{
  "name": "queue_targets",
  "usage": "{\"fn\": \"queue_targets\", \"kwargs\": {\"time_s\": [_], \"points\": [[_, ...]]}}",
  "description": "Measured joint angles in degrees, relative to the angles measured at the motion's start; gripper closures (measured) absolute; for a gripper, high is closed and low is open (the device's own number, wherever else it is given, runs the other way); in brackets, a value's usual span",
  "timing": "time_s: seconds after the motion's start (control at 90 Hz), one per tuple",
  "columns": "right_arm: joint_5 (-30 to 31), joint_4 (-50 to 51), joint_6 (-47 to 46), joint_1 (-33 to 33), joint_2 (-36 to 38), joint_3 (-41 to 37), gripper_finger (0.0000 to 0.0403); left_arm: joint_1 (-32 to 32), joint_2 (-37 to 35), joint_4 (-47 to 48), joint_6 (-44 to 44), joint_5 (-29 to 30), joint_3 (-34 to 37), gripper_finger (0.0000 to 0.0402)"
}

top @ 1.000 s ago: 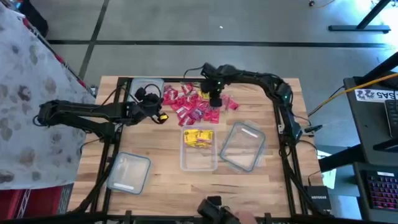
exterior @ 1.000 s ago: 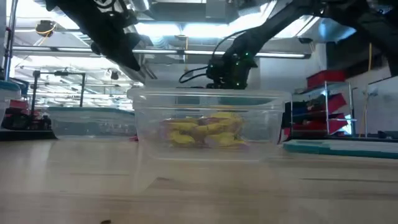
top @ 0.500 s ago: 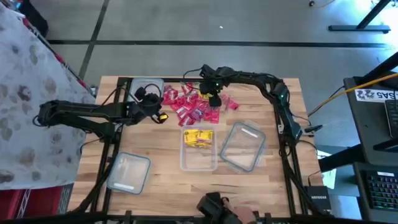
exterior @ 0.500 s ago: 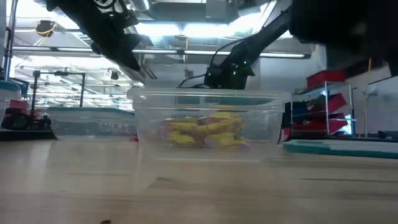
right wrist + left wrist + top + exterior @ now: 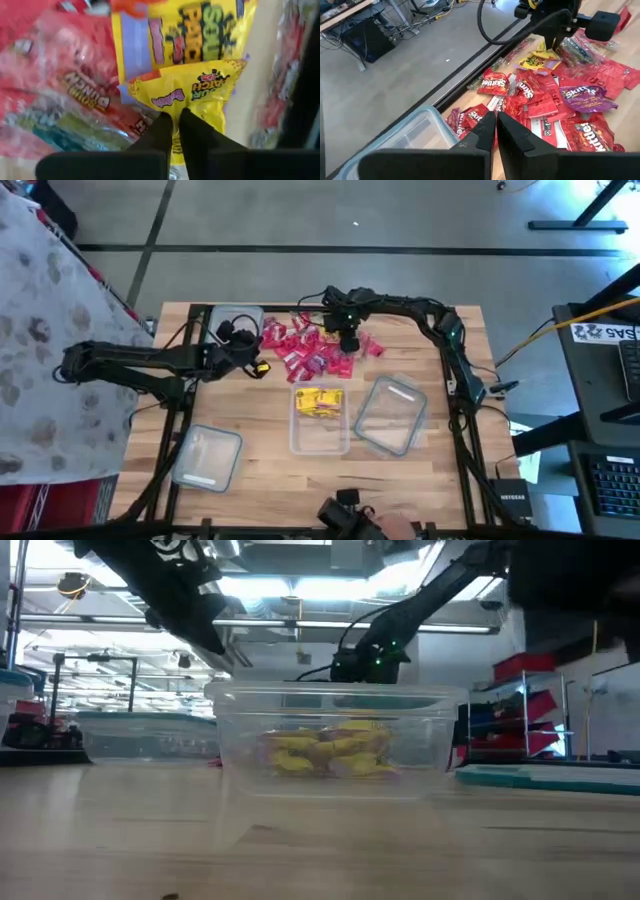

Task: Sort candy
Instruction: Put the yellow candy into the right transparent bin

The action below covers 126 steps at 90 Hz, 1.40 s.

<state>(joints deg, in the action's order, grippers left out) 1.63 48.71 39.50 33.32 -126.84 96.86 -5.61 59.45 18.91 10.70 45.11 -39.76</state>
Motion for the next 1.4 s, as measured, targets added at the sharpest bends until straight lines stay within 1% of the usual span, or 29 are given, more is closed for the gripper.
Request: {"fn": "queue_targets", "kwargs": {"time_s": [0.156,0.3,0.367,0.4,0.467,0.611,0.656,0.689,0.933,1.011,1.111,1.2,1.222,1.289,1.4], "points": [[1.95,3.42,-1.90,-1.79,3.86,0.54,0.0399,0.00,0.01,0.19,0.89,-0.50,0.01,0.0402],[6.23,6.49,-7.61,-5.35,8.66,2.16,0.0400,0.00,0.00,0.21,0.89,-0.62,-0.01,0.0402],[6.07,8.00,-9.95,-7.52,10.85,2.95,0.0401,0.00,0.01,0.18,0.89,-0.62,0.00,0.0402],[4.71,8.52,-11.17,-8.73,11.99,3.32,0.0401,0.00,0.00,0.18,0.89,-0.62,0.00,0.0402],[-0.09,8.70,-14.32,-11.06,13.61,3.43,0.0401,0.00,0.01,0.17,0.89,-0.62,-0.01,0.0402],[-13.25,8.43,-20.03,-15.69,13.84,3.29,0.0402,0.00,-0.01,0.15,0.89,-0.62,-0.01,0.0402],[-15.19,7.61,-21.19,-17.44,13.45,3.13,0.0402,0.00,0.00,0.16,0.89,-0.62,-0.01,0.0402],[-15.55,6.42,-21.67,-18.73,13.30,2.81,0.0402,0.00,0.01,0.14,0.89,-0.62,0.01,0.0402],[-11.38,2.65,-25.91,-27.78,9.71,2.12,0.0402,0.00,0.01,0.15,1.12,-0.62,0.01,0.0402],[-9.56,1.08,-27.50,-29.60,8.35,2.13,0.0402,0.02,0.01,0.16,1.46,-0.65,0.00,0.0402],[-8.94,-0.48,-28.78,-31.49,7.05,2.12,0.0402,0.00,-0.01,0.09,1.55,-1.85,0.00,0.0402],[-5.05,-2.12,-31.63,-32.37,6.19,2.12,0.0400,0.00,0.00,-0.08,1.58,-2.61,0.00,0.0402],[-4.18,-2.26,-32.02,-32.44,5.85,2.14,0.0398,0.02,-0.01,-0.05,1.61,-2.61,0.01,0.0402],[-4.07,-2.14,-33.08,-32.36,4.65,2.12,0.0383,0.02,0.00,-0.03,2.12,-2.74,-0.01,0.0402],[-4.81,-2.46,-33.56,-32.13,3.86,2.10,0.0338,0.02,-0.01,0.02,2.40,-2.80,-0.01,0.0402]]}}
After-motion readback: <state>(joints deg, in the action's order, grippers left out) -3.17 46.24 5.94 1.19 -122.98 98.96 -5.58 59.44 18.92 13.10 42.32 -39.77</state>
